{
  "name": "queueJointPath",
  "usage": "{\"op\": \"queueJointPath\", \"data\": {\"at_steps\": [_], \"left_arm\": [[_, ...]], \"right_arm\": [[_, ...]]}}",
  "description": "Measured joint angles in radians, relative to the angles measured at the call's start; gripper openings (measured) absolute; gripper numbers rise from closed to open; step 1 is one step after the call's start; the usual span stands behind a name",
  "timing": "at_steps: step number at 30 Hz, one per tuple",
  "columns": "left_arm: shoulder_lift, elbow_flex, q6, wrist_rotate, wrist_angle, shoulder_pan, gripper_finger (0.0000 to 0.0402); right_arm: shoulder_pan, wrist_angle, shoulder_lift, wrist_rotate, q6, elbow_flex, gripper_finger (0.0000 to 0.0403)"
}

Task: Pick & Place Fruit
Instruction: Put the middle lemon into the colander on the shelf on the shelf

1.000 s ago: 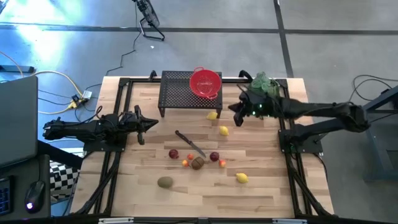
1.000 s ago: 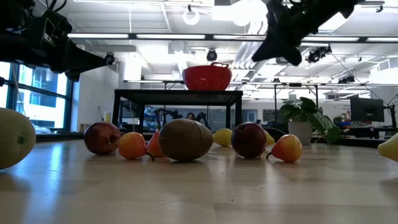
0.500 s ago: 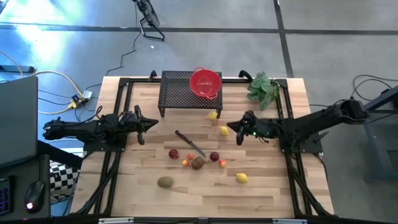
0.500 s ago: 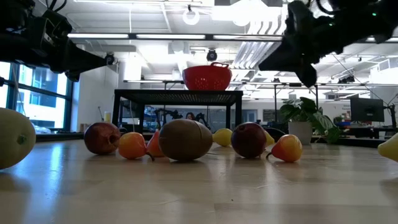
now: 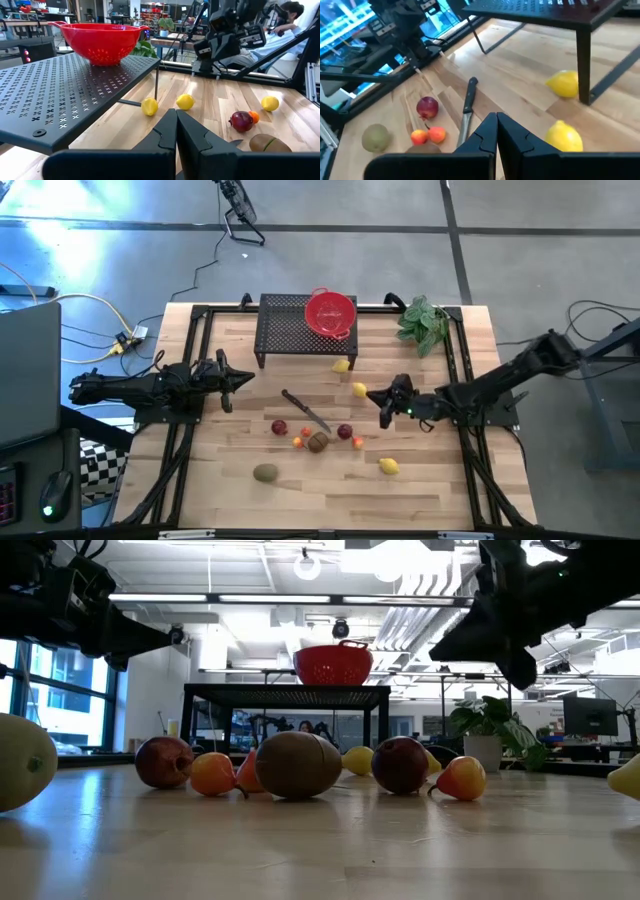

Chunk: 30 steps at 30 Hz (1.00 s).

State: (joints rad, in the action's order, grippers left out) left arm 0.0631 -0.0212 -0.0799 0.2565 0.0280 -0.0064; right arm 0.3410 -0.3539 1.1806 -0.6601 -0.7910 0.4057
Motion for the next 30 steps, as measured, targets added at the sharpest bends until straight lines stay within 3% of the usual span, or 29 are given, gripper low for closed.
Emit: {"op": "queueJointPath", "data": {"at_steps": [14,30], "left_arm": [[0.0,0.0,0.0,0.0,0.0,0.0,0.0],[0.0,0.0,0.0,0.0,0.0,0.0,0.0]], "right_arm": [[0.084,-0.159,0.158,-0.022,-0.103,0.0,0.0002],[0.04,-0.144,0.184,-0.018,-0.069,0.0,0.0002]]}}
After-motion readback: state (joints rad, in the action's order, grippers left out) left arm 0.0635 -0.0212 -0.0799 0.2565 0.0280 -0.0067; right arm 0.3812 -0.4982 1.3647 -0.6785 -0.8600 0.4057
